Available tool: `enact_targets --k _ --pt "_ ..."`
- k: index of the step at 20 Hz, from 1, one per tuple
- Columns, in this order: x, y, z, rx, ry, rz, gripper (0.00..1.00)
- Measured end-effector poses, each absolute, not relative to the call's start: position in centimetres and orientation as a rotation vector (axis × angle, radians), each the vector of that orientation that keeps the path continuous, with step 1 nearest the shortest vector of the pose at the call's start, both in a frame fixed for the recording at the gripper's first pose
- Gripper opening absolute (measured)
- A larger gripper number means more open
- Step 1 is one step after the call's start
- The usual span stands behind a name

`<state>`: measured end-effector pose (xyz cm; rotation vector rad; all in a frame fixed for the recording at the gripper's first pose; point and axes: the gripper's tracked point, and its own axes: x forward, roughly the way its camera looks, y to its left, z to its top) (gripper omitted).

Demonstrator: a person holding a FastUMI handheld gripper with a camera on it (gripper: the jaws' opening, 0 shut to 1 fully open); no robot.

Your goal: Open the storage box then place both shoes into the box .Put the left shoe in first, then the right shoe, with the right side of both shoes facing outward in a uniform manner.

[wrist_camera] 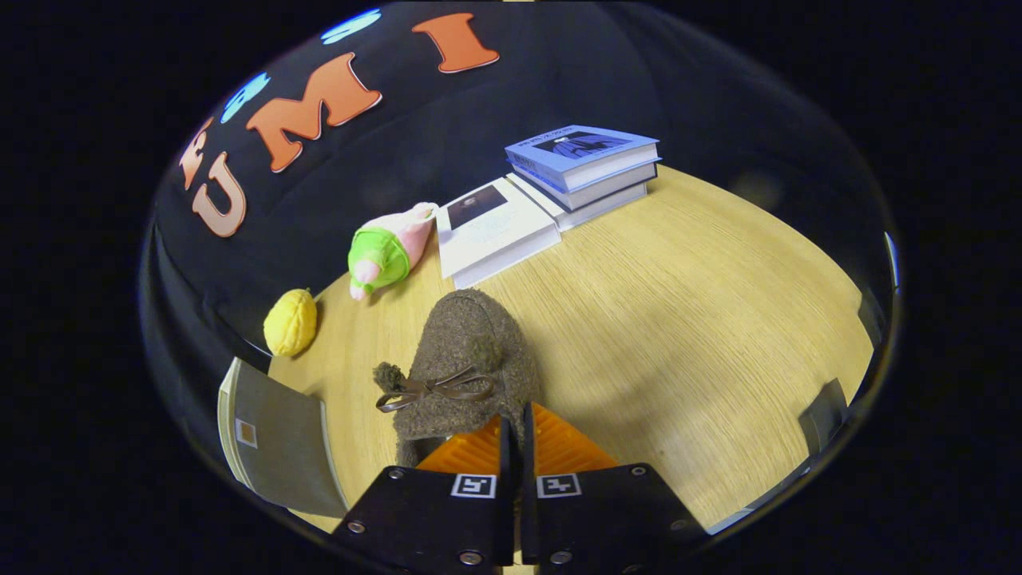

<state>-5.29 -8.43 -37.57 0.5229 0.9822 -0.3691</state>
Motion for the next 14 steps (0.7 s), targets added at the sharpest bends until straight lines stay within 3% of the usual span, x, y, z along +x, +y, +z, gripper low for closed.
enact_targets --k 14 --pt "0.6 6.3 -26.1 0.528 0.821 -0.102 0.04"
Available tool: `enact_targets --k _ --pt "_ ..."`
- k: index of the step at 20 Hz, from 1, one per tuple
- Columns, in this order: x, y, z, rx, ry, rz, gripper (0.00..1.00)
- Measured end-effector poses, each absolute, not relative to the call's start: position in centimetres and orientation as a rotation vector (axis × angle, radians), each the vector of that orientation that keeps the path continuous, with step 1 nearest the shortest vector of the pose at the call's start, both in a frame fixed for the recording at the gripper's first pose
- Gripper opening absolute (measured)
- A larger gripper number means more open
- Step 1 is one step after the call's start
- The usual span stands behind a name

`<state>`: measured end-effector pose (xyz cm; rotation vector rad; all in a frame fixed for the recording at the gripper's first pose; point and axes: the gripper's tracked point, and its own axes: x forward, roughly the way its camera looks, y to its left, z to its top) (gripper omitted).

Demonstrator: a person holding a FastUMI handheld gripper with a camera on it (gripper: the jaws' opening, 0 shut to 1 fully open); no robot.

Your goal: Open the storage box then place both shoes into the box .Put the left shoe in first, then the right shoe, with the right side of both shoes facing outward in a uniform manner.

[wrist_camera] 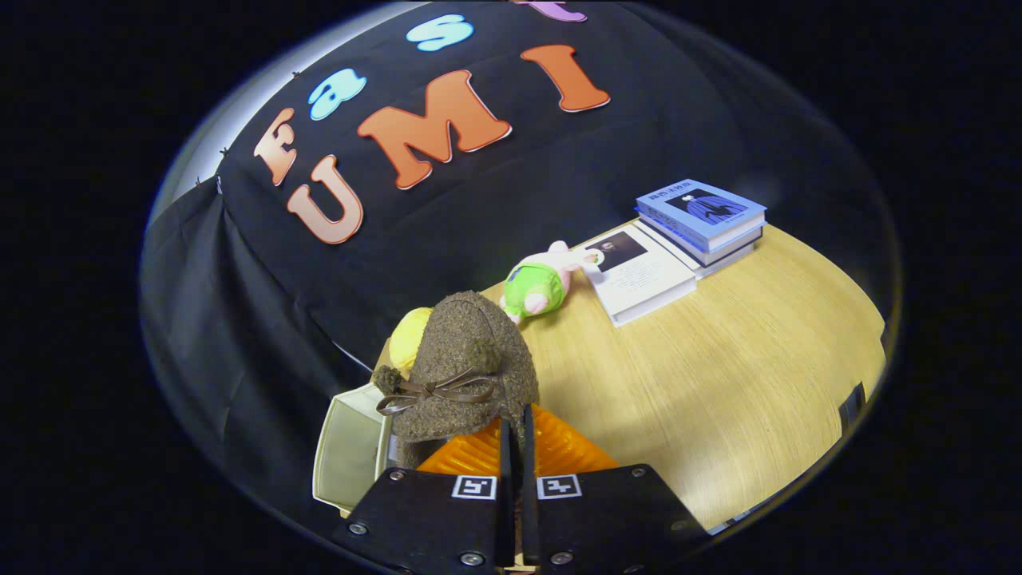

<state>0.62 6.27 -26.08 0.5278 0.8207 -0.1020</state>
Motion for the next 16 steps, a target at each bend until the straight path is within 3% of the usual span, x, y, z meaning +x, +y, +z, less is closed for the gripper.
enact_targets --k 9,16 --pt "2.7 16.7 -23.4 0.498 0.821 0.062 0.04" --pt "3.5 22.0 -24.9 0.485 0.871 0.097 0.04"
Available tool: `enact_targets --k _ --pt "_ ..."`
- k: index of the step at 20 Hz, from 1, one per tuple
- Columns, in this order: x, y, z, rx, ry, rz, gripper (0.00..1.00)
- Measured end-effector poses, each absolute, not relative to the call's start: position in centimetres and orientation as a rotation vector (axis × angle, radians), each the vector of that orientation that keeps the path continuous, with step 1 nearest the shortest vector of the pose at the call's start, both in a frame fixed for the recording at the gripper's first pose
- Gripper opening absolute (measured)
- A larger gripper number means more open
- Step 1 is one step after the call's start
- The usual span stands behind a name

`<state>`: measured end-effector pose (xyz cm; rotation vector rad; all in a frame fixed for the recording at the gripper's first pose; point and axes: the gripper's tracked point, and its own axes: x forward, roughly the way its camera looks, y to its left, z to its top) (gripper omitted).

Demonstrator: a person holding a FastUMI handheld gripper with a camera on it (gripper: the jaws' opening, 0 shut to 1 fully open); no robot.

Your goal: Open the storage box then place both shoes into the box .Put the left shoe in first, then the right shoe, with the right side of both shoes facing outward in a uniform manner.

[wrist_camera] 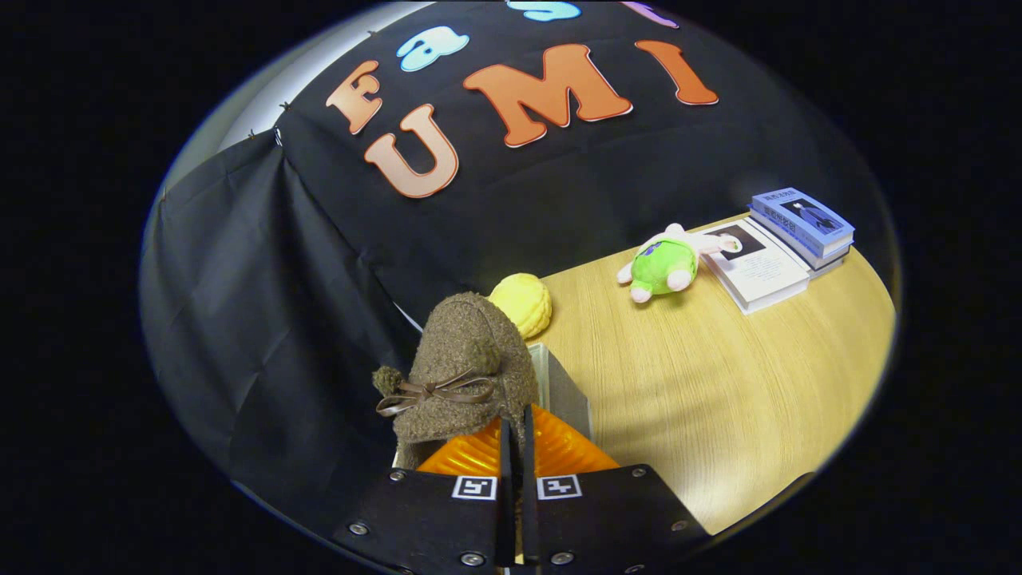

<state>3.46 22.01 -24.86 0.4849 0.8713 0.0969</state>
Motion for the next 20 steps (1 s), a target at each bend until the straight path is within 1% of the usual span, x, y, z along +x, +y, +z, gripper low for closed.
enact_targets --k 7,8,10,11,12,13,14,15,20 --pt "3.5 24.7 -28.2 0.44 0.943 0.074 0.04" --pt "3.4 24.8 -28.8 0.436 0.955 0.067 0.05" --pt "3.4 24.6 -29.4 0.42 0.957 0.039 0.12" --pt "3.0 24.0 -29.7 0.4 0.964 0.026 0.21" --pt "3.0 24.2 -28.7 0.407 0.94 0.029 0.26" --pt "3.6 24.1 -27.7 0.413 0.891 0.032 0.4" --pt "3.9 23.8 -26.6 0.416 0.855 0.038 0.47" --pt "4.1 23.4 -25.5 0.419 0.824 0.045 0.59" --pt "3.3 21.0 -23.4 0.366 0.749 0.082 0.76"
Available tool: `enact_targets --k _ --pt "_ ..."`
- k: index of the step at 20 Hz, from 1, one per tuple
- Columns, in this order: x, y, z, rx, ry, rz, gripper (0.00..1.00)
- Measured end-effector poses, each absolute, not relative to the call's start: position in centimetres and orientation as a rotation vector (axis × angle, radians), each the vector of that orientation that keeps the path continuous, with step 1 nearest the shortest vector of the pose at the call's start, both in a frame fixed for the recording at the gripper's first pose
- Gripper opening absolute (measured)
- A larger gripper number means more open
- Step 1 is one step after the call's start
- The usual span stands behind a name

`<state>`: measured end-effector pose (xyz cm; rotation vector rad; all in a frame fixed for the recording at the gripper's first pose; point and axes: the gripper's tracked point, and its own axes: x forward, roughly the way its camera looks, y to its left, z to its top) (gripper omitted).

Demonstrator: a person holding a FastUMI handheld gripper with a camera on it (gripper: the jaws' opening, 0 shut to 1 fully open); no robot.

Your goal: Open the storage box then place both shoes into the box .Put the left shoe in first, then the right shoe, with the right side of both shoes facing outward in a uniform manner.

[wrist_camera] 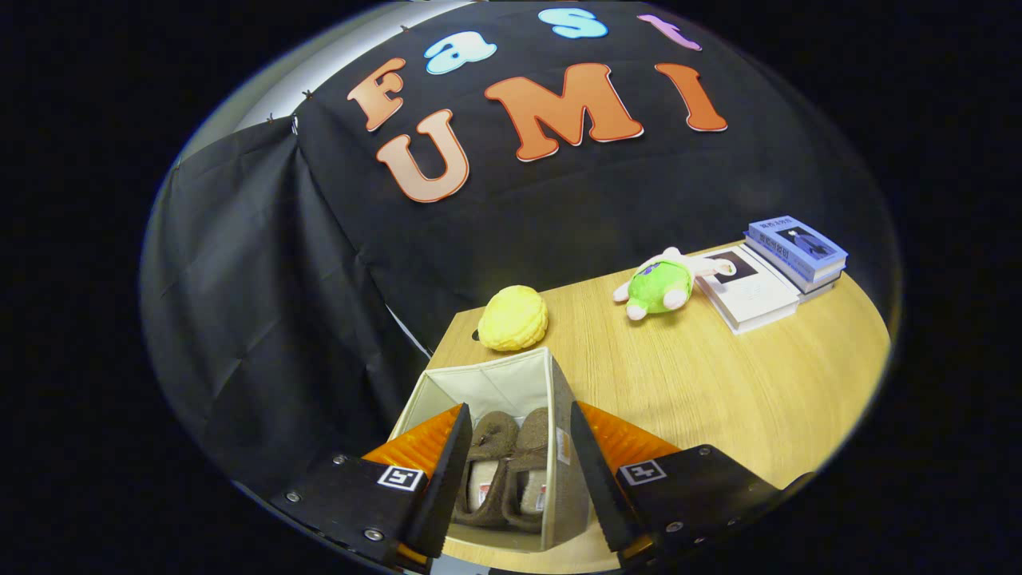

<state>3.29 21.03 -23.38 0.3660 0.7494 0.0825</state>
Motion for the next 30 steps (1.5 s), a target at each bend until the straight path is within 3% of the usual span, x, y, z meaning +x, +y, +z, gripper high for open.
enact_targets --k 5,15,24,30 --pt "3.4 17.2 -20.4 0.282 0.592 0.078 0.89" --pt "0.9 7.4 -12.9 0.274 0.218 0.047 0.89" --pt "-2.8 -2.0 -9.2 0.006 0.063 -0.142 0.91" --pt "-3.9 -4.0 -7.2 -0.071 -0.017 -0.164 0.96"
